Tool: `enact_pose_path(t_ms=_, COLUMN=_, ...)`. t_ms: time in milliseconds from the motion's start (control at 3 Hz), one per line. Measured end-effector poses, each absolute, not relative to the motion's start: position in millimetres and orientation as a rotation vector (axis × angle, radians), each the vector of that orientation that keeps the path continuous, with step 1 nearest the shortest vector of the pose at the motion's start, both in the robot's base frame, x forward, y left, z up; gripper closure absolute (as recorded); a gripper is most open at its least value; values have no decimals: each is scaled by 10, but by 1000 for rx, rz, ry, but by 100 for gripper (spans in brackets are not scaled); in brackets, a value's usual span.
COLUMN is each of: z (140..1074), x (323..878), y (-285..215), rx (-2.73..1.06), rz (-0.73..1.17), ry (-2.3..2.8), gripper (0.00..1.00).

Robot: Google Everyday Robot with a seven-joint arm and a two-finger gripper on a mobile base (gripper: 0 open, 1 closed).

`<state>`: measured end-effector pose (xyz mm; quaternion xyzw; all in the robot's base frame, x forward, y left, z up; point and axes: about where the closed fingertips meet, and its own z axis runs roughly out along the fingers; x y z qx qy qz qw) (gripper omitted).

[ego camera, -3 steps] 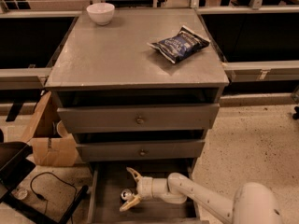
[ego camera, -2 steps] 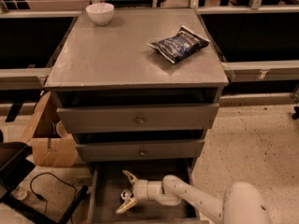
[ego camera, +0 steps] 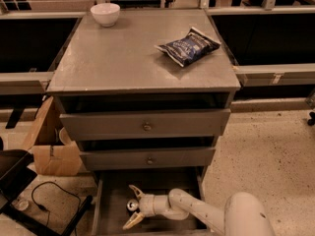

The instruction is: Pick pepsi can from bottom drawer and place on counter

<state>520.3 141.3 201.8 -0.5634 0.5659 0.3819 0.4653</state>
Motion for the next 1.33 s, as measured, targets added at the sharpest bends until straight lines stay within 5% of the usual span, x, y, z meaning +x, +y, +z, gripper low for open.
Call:
enact_pose_path(t_ms=333, z=1844, x=5243, y=1325, rx=-1418, rz=914, ry=1410, gripper=16)
enact_pose_path(t_ms=1333, z=1969, x=5220, y=1139, rx=-1415, rz=895, ry=1428, gripper=85)
